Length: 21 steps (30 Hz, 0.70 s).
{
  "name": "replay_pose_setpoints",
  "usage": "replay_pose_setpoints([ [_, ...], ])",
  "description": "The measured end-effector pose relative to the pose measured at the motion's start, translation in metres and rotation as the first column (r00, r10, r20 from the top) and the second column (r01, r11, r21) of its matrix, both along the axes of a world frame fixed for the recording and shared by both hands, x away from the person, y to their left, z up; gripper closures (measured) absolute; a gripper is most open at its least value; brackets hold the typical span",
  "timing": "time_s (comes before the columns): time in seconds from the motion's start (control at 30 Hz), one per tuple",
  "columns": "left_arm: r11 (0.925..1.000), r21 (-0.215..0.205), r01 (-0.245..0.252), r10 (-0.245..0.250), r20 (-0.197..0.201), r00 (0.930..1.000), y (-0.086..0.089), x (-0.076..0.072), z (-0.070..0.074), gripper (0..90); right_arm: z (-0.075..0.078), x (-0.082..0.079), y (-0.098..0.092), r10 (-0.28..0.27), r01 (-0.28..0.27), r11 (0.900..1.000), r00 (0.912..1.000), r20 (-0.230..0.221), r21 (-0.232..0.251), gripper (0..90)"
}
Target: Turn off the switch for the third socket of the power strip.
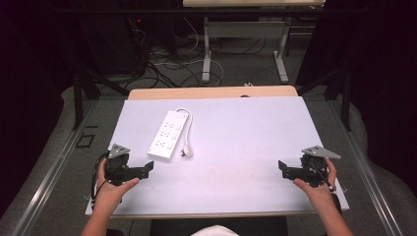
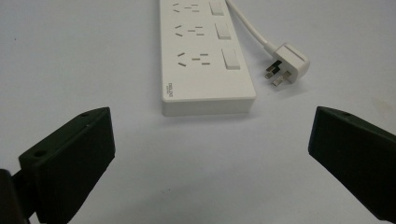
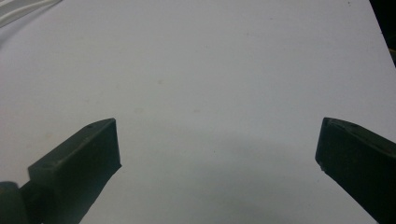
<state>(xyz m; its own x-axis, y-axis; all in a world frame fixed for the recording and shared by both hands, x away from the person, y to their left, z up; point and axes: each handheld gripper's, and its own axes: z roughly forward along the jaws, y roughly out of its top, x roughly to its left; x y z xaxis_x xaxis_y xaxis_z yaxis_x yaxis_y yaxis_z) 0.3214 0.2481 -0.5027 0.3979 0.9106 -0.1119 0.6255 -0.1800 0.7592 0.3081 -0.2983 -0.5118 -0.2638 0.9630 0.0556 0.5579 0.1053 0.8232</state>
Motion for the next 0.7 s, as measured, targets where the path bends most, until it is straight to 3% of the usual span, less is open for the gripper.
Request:
replay_pose_setpoints([
  [0.27, 0.9998, -0.001, 0.021, -0.021, 0.03, 0.9993, -0.013, -0.002, 0.007, 0.7, -0.001, -0.001, -0.001, -0.013, 0.013, 1.0, 0.9999, -0.002, 0.025, 0.0],
  [0.33, 0.9994, 0.014, 0.032, -0.033, 0.029, 0.9991, -0.016, -0.003, 0.009, 0.6, -0.001, -0.001, -0.002, -0.003, 0.004, 1.0, 1.0, -0.006, 0.024, 0.0],
  [0.7, 0.9984, -0.012, 0.056, -0.056, 0.02, 0.9982, -0.033, -0.002, 0.013, 0.7, -0.005, 0.0, 0.0, -0.009, 0.009, 0.999, 0.9999, -0.008, 0.032, 0.0],
])
